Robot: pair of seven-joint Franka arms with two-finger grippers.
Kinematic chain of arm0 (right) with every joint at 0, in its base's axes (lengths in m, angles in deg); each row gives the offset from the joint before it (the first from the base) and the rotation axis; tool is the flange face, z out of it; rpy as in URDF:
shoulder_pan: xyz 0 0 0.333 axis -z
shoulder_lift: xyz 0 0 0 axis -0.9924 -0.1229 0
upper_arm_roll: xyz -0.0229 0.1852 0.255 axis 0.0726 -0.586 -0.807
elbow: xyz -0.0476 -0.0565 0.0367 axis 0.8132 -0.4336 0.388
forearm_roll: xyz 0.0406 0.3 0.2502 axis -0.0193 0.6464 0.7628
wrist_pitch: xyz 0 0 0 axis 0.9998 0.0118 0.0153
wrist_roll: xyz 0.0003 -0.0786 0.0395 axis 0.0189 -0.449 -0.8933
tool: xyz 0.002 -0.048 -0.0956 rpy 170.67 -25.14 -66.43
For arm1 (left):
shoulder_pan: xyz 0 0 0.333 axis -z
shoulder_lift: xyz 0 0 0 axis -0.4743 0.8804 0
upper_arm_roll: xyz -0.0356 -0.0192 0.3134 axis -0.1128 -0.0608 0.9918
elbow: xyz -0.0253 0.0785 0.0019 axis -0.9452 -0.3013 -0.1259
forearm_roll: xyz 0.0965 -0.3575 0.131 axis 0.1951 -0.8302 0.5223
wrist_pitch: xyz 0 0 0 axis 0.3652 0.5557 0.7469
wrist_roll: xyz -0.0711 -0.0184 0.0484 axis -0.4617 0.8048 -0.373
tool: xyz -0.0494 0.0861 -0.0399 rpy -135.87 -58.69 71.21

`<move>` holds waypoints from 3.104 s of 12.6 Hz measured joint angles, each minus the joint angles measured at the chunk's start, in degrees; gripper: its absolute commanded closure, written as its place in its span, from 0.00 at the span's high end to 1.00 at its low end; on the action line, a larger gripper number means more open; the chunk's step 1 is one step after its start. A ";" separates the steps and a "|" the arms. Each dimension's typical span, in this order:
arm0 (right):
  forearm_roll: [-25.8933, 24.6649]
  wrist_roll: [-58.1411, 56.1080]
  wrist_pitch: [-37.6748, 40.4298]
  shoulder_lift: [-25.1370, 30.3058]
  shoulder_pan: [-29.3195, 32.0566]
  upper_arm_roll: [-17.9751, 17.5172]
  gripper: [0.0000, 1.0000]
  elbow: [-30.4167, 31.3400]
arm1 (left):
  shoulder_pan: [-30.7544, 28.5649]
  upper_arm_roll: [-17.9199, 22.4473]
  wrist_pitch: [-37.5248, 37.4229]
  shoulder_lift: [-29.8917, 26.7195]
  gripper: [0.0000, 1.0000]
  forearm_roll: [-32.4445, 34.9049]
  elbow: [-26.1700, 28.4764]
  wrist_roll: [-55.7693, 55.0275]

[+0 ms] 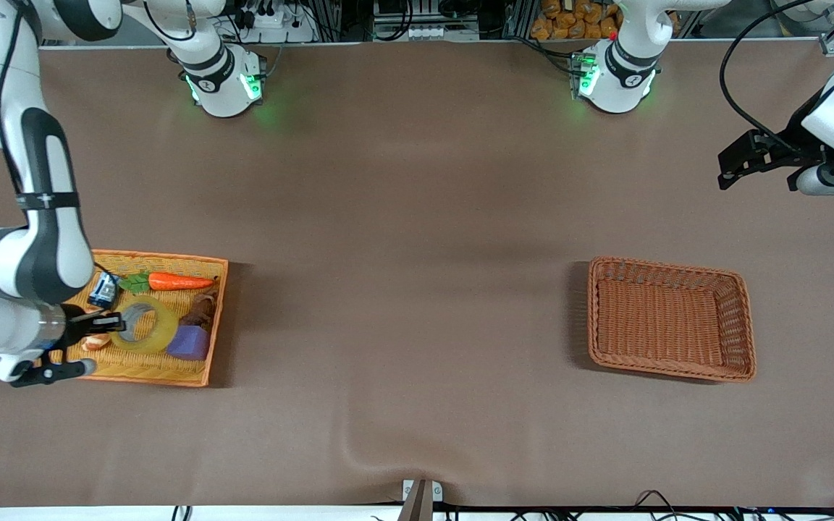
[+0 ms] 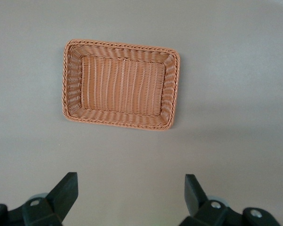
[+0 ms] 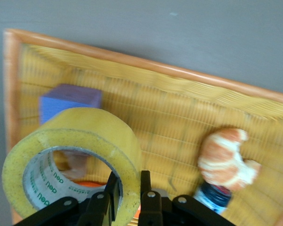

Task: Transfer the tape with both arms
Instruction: 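Close the right gripper on the tape roll's rim, then carry the tape to mid-table with the right gripper while the left gripper approaches, then lower the tape onto the table and open the right gripper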

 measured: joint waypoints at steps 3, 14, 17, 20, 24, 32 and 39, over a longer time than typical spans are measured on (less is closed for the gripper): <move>2.26 5.49 2.31 0.00 -5.68 -0.43 0.00 -0.20 | -0.62 0.08 -0.07 0.01 1.00 0.00 0.13 0.00; 7.95 49.32 -0.46 -0.93 -34.54 -0.75 0.00 -0.39 | -1.25 0.09 -0.09 0.23 1.00 0.00 0.65 0.00; 10.33 59.93 -8.36 -3.73 -39.47 -0.72 0.00 0.00 | -1.26 0.08 0.00 0.81 1.00 0.00 1.01 0.00; 11.15 70.92 -11.70 -6.28 -45.43 -0.73 0.00 0.01 | -1.22 0.05 0.11 1.88 1.00 0.00 1.11 0.00; 15.90 83.88 -20.28 -8.18 -50.47 -0.66 0.00 0.00 | -0.79 -0.88 5.35 4.89 1.00 -1.67 2.77 -1.11; 16.82 92.48 -25.02 -9.14 -53.70 -0.67 0.90 -0.13 | 1.07 -6.70 17.05 10.75 1.00 -2.55 7.95 -9.98; 16.97 94.66 -25.45 -9.07 -52.82 0.34 1.00 -0.99 | 3.59 -6.80 20.78 13.86 1.00 -2.55 9.18 -12.17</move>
